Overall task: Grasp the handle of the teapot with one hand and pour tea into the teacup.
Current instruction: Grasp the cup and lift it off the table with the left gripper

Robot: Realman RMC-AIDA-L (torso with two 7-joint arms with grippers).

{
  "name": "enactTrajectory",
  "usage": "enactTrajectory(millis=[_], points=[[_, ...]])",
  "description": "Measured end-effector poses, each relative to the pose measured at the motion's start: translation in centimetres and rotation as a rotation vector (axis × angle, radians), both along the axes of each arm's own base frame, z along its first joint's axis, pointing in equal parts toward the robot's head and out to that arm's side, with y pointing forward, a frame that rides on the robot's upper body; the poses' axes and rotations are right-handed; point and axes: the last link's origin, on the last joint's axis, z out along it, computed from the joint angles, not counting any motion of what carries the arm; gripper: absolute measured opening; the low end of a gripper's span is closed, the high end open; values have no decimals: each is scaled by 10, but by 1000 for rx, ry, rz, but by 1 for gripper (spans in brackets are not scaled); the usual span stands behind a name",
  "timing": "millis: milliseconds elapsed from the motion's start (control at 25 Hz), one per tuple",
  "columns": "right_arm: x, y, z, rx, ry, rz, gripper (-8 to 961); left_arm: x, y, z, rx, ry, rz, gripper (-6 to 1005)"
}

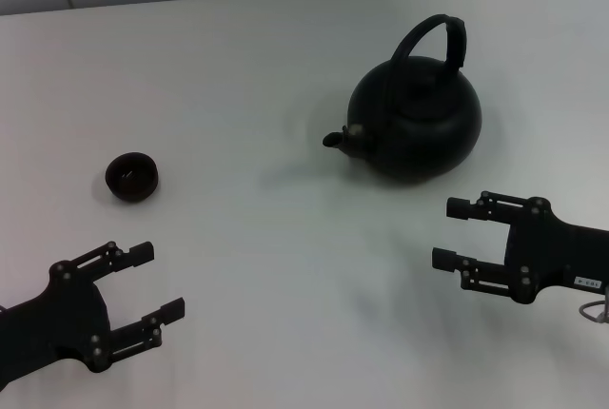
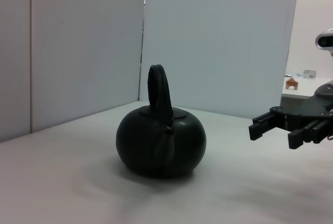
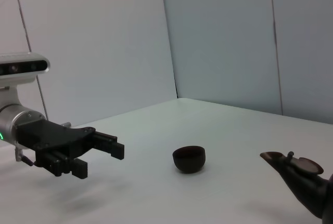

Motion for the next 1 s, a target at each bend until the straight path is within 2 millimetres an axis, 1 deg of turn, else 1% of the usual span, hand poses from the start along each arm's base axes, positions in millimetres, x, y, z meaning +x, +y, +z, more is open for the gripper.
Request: enactTrajectory(millis=[960, 1000], points=[[0, 2, -1, 4, -5, -1, 678, 2, 2, -3, 1, 0, -3, 754], [0, 3, -1, 4, -4, -1, 678, 3, 8, 0, 50, -17, 14, 754]])
